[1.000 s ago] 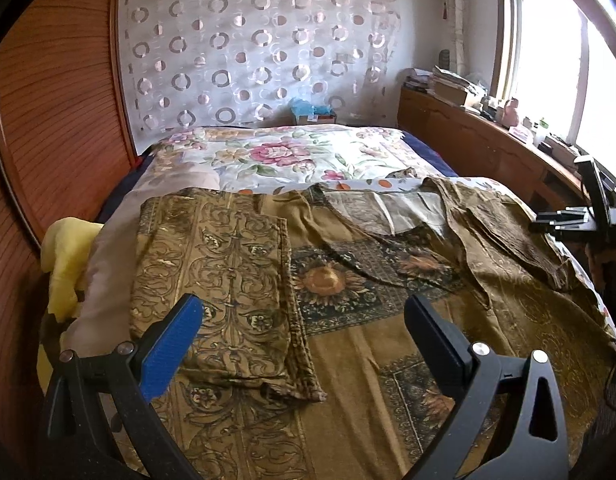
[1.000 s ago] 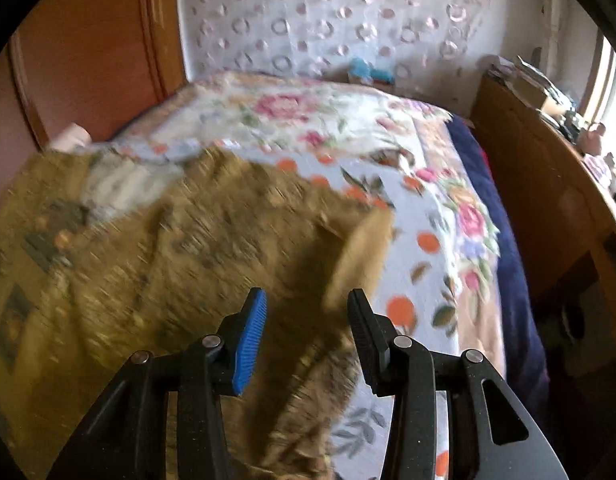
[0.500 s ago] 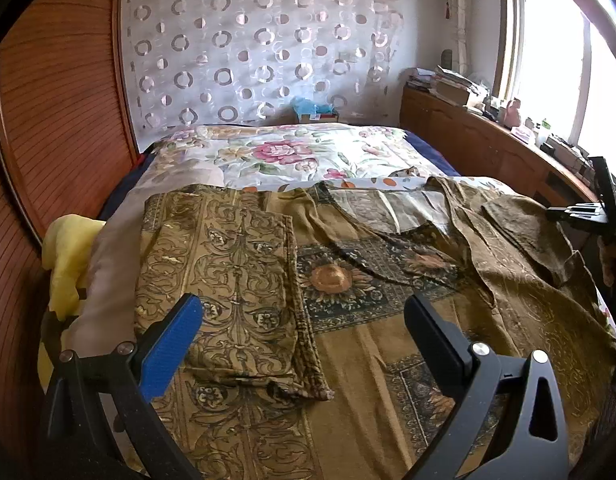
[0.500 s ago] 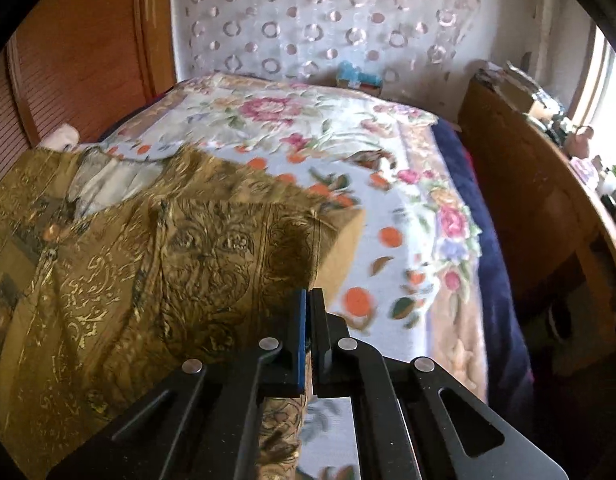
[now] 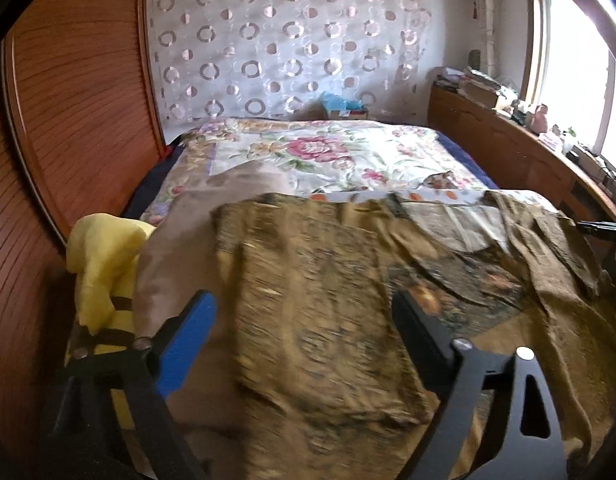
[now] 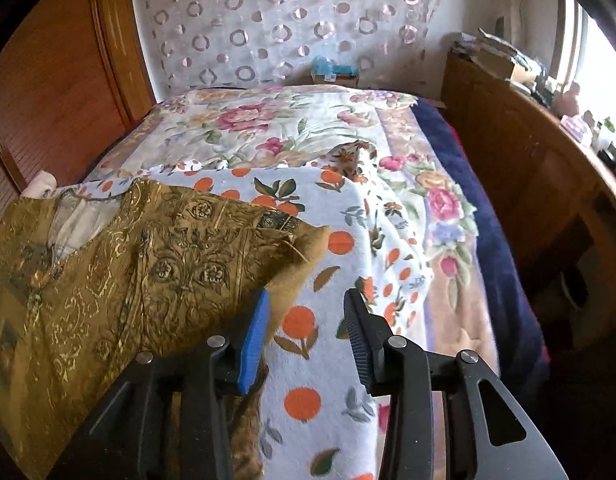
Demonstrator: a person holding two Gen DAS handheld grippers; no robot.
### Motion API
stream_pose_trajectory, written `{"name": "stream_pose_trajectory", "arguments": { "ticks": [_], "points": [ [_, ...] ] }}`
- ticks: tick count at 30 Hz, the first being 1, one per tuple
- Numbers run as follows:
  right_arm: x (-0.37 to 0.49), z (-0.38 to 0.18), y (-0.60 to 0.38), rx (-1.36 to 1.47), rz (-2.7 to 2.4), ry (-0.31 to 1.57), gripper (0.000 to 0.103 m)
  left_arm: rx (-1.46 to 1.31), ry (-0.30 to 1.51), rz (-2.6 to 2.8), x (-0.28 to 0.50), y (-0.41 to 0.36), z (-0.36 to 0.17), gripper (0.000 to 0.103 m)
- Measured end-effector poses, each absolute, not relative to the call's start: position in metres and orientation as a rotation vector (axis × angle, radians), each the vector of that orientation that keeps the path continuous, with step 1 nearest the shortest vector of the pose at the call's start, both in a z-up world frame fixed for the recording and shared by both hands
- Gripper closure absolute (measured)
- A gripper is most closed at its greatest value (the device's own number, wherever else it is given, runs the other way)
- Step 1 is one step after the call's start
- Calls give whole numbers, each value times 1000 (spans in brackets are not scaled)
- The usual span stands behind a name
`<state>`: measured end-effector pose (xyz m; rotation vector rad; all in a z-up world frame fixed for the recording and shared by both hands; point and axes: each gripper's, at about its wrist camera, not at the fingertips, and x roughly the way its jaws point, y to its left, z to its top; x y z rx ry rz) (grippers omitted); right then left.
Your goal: Fold small clothes
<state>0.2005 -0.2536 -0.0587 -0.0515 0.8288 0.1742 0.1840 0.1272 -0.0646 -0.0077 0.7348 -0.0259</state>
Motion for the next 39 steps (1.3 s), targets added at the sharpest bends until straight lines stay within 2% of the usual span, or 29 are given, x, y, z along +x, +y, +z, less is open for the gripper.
{"name": "stream_pose_trajectory", "arguments": {
  "ticks": [5, 12, 14, 29, 30, 32, 33, 35, 36, 37, 39],
  "points": [
    [213, -58, -270, -20, 193, 844, 63, -13, 790, 3, 211, 152, -70, 34],
    [230, -68, -275, -17, 196, 876, 63, -24, 843, 8, 240, 171, -77, 40],
    [229, -67, -272, -23, 196, 864, 62, -33, 854, 1, 247, 174, -78, 44],
    [221, -74, -273, -52, 200, 814, 59, -40, 900, -14, 270, 172, -83, 48],
    [221, -74, -273, -51, 200, 814, 59, -44, 895, -22, 270, 170, -83, 50],
    [221, -74, -272, -52, 200, 814, 59, -50, 875, -27, 267, 167, -82, 67],
    [221, -74, -272, -53, 199, 814, 59, -54, 873, -45, 265, 164, -82, 70],
    [220, -73, -271, -64, 204, 813, 68, -43, 876, -59, 263, 157, -83, 84],
    [221, -72, -270, -62, 236, 816, 87, -35, 873, -57, 262, 155, -82, 88],
    [221, -71, -269, -50, 273, 825, 93, -29, 869, -57, 260, 153, -81, 94],
    [220, -68, -265, -68, 271, 823, 97, -40, 848, -70, 254, 151, -74, 98]
  ]
}}
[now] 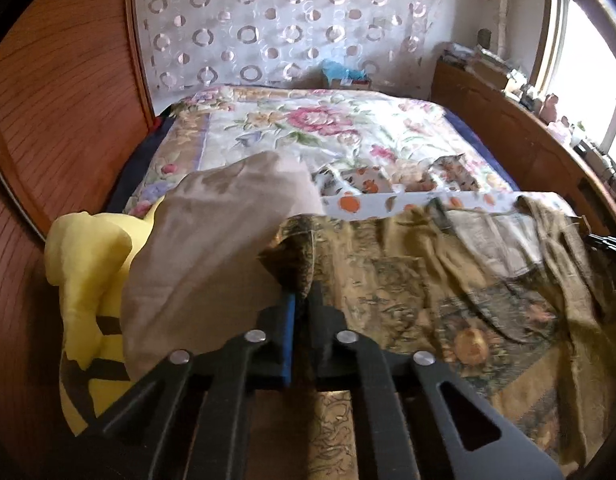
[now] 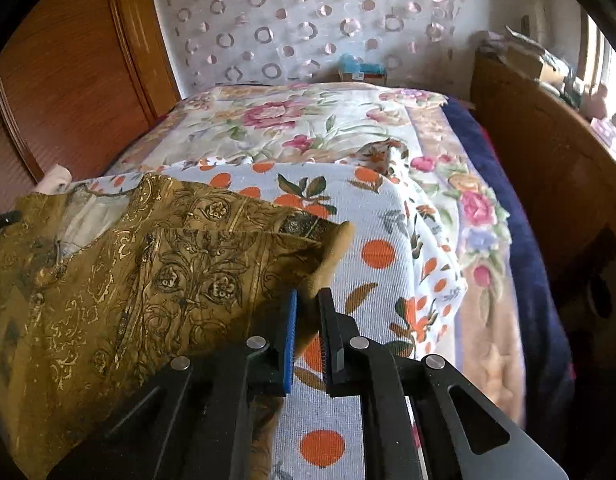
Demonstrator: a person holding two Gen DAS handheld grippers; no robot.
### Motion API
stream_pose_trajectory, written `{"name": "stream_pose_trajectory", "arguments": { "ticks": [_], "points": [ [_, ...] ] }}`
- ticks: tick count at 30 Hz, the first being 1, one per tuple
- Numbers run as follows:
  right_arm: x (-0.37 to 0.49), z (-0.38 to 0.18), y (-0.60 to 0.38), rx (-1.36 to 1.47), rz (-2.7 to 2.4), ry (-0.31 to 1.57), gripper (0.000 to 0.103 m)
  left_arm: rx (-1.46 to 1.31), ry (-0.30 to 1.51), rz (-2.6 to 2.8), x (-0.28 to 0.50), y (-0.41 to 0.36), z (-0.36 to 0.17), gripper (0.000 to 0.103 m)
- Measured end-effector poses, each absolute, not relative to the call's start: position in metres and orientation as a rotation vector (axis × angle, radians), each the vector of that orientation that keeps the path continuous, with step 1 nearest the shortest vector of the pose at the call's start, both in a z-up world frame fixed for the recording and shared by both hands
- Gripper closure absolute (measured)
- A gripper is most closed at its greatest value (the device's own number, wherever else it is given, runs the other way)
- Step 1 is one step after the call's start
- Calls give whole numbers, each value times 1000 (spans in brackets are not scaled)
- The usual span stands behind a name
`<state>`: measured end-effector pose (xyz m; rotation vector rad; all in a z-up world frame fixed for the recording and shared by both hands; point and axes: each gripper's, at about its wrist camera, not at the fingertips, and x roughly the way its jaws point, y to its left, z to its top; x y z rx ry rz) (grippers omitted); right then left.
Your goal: Fold small clothes
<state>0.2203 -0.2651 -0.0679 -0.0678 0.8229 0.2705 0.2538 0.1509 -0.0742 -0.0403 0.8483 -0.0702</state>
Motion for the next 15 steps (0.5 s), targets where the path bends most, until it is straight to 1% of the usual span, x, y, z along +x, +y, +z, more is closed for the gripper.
{"name": "stream_pose_trajectory", "arguments": {
  "ticks": [3, 8, 11, 15],
  "points": [
    [212, -52, -258, -81, 301, 773, 99, -49, 795, -89, 238, 146, -57, 98],
    [177, -10, -249, -87, 345, 646, 100, -46, 689, -138, 195, 132, -21, 99],
    [145, 11, -246, -89, 366, 577, 100, -41, 645, -159, 169, 126, -9, 99],
    [102, 21, -249, -93, 385, 529, 100, -33, 601, -182, 129, 121, -4, 99]
  ]
}}
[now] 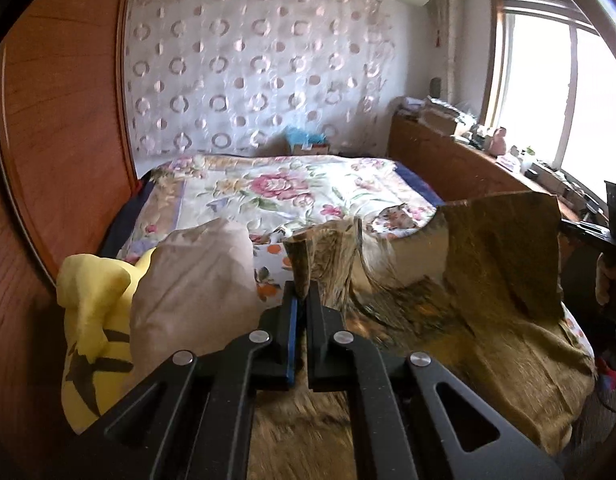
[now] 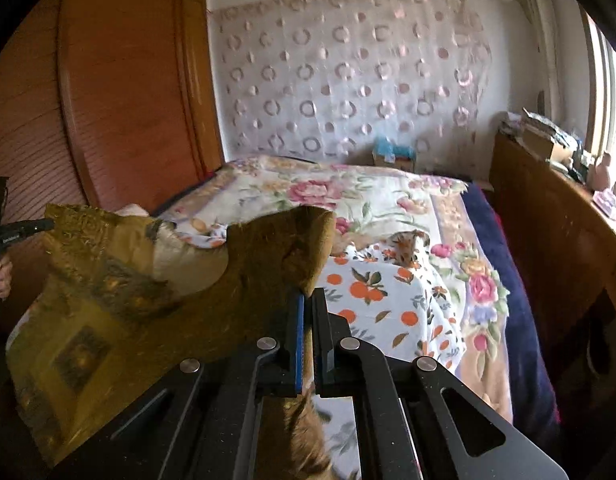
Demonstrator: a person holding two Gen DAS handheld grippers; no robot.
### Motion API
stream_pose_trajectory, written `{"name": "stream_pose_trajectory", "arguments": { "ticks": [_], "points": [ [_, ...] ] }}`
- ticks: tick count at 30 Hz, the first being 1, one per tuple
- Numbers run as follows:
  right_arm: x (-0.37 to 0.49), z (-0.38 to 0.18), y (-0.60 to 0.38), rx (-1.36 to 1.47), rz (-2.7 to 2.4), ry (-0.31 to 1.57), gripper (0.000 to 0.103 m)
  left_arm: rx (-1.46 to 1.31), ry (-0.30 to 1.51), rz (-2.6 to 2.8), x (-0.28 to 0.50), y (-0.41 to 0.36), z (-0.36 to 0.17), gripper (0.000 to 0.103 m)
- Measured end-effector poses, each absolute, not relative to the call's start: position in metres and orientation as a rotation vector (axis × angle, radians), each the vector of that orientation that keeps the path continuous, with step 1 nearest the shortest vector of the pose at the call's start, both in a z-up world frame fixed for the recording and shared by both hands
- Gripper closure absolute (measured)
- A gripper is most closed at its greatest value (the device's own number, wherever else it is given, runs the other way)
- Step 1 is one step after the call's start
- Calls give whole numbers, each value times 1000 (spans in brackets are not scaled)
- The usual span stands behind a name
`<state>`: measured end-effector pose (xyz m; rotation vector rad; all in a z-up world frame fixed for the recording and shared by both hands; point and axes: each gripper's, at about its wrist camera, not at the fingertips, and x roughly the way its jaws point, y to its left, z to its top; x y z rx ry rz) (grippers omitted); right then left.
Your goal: Fold small clothes
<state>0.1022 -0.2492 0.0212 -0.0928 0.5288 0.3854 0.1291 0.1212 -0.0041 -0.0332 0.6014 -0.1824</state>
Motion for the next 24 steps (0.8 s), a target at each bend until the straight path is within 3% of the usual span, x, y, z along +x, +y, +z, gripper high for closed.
{"name": "stream_pose_trajectory", "arguments": {
  "ticks": [12, 17, 24],
  "points": [
    [-16, -10, -282, -75, 389, 510, 101, -67, 583, -161, 33, 130, -33, 99],
    [-57, -29, -295, -52, 369, 585, 101, -89, 604, -164, 8, 131, -47, 99],
    [-89, -35, -319, -49, 332, 632, 101, -116, 555, -107, -30, 151, -32, 100]
  ]
}}
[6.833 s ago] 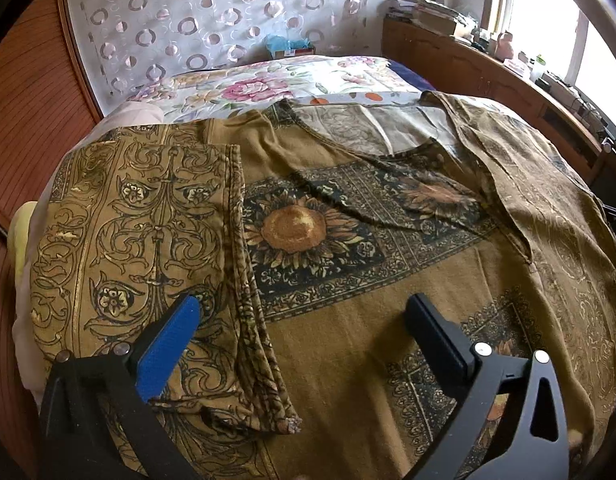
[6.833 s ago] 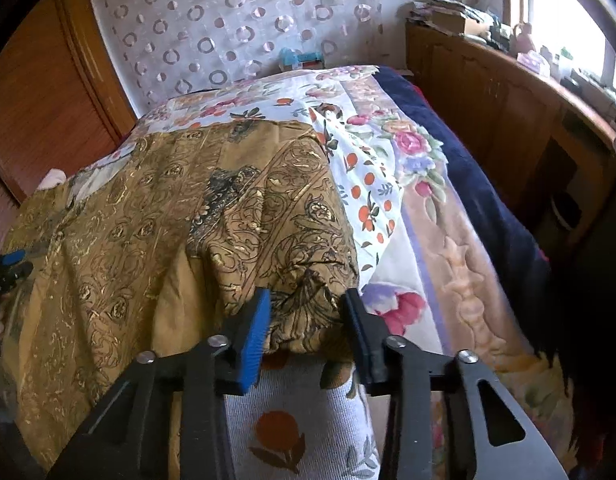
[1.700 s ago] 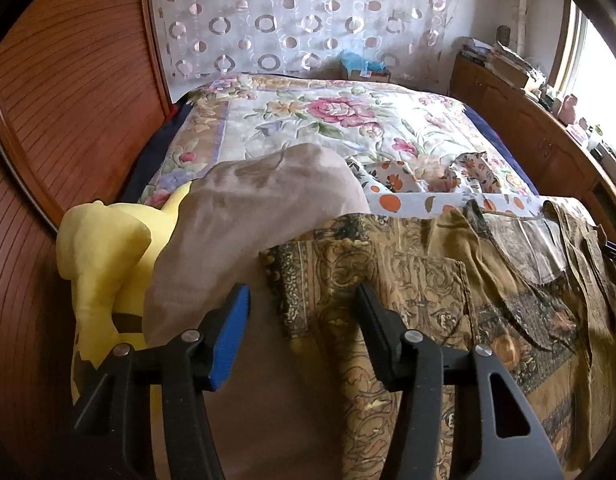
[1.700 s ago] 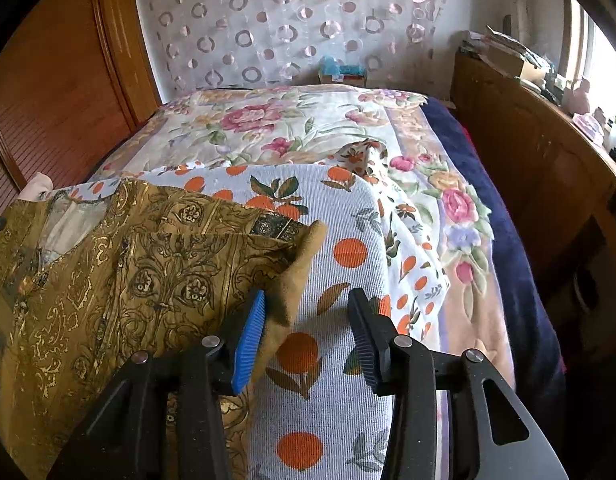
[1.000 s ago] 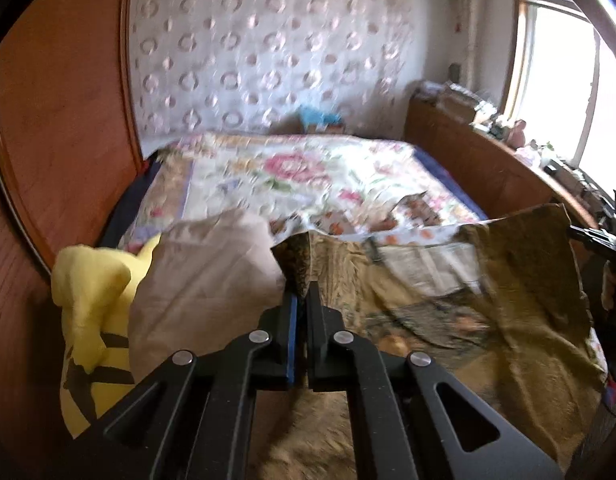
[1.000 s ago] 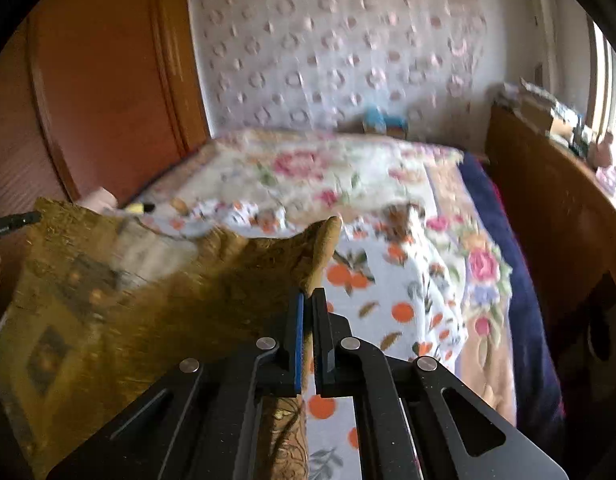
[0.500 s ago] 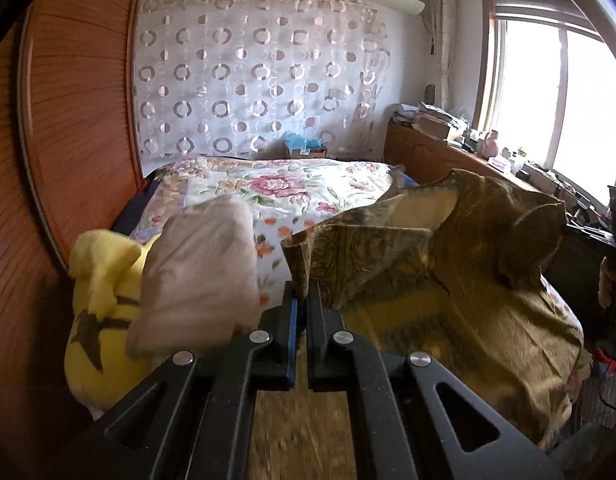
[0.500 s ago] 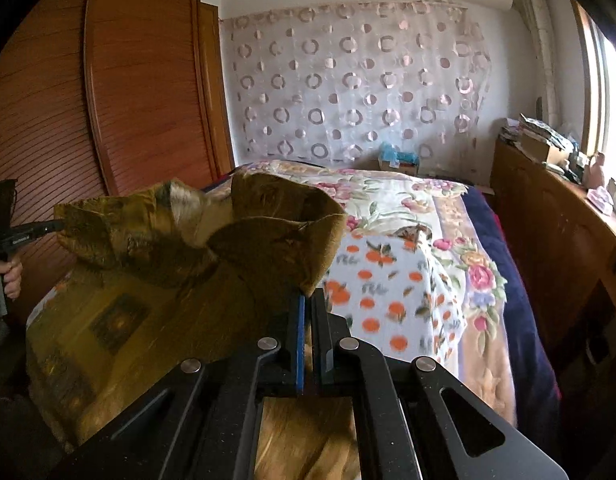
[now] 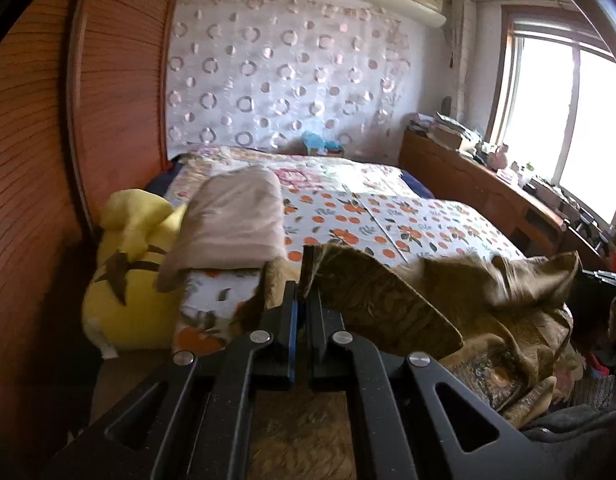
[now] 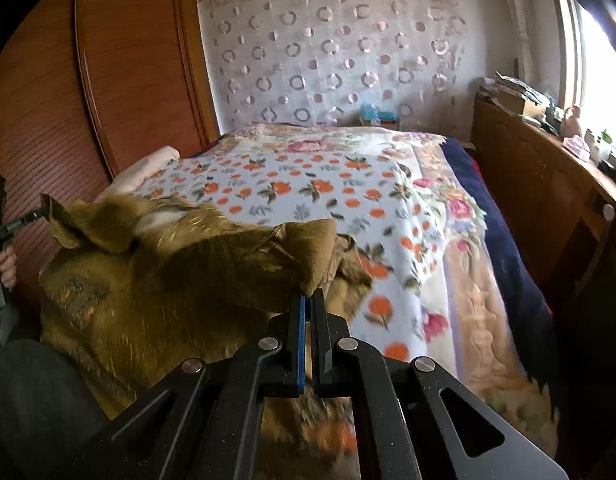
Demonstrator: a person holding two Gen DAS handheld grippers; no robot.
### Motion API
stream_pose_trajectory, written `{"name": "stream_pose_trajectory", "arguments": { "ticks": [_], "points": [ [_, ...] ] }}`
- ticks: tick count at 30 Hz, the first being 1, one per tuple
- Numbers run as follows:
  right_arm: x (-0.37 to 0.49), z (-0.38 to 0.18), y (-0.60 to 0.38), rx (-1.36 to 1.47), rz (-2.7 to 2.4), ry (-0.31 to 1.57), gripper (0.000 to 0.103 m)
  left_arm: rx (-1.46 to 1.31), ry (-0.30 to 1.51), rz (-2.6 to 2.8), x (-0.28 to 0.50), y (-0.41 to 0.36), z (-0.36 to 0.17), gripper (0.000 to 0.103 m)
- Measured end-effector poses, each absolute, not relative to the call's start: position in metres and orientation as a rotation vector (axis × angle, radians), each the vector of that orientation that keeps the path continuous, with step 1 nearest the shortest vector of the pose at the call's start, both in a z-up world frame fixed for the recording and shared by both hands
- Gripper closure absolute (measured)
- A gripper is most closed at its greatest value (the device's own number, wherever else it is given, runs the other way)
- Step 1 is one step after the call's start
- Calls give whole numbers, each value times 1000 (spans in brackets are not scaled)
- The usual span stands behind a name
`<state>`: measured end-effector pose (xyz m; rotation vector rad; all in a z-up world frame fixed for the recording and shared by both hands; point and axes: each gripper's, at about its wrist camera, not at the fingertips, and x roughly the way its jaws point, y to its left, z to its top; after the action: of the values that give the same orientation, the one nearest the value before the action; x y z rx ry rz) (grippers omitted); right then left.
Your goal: Fold small clothes
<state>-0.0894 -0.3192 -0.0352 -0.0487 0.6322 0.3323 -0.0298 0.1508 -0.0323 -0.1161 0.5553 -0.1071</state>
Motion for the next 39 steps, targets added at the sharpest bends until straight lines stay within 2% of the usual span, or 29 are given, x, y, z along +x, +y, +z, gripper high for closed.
{"name": "stream_pose_trajectory", "arguments": {
  "ticks": [4, 6, 8, 9, 11, 13, 14, 23, 27, 30, 39],
  "points": [
    [-103, -21, -325, -41, 324, 652, 101, -121, 559, -95, -49, 160, -28, 99],
    [-105, -19, -325, -51, 333, 671, 101, -116, 568, -80, -53, 165, -28, 93],
    [-106, -15, -324, -71, 311, 673, 97, -100, 566, -58, -54, 169, -28, 72],
    [-105, -12, -325, -73, 300, 670, 95, -105, 560, -50, -54, 174, -28, 66],
    [-106, -7, -324, -70, 288, 652, 87, -131, 554, -44, -52, 183, -26, 54],
    [-101, -3, -322, -80, 261, 633, 61, -126, 560, -43, -48, 186, -26, 44],
    [-96, -3, -321, -90, 244, 632, 56, -110, 559, -35, -44, 186, -25, 40],
    [-43, -12, -287, -115, 281, 659, 55, -68, 627, -56, 12, 183, -40, 38],
    [-16, -27, -288, -109, 296, 696, 47, -46, 698, -89, 44, 173, -57, 38],
    [2, -37, -287, -118, 296, 736, 46, -23, 764, -105, 60, 164, -69, 38],
    [38, -52, -292, -93, 303, 821, 45, -11, 886, -136, 72, 153, -96, 38]
  ]
}}
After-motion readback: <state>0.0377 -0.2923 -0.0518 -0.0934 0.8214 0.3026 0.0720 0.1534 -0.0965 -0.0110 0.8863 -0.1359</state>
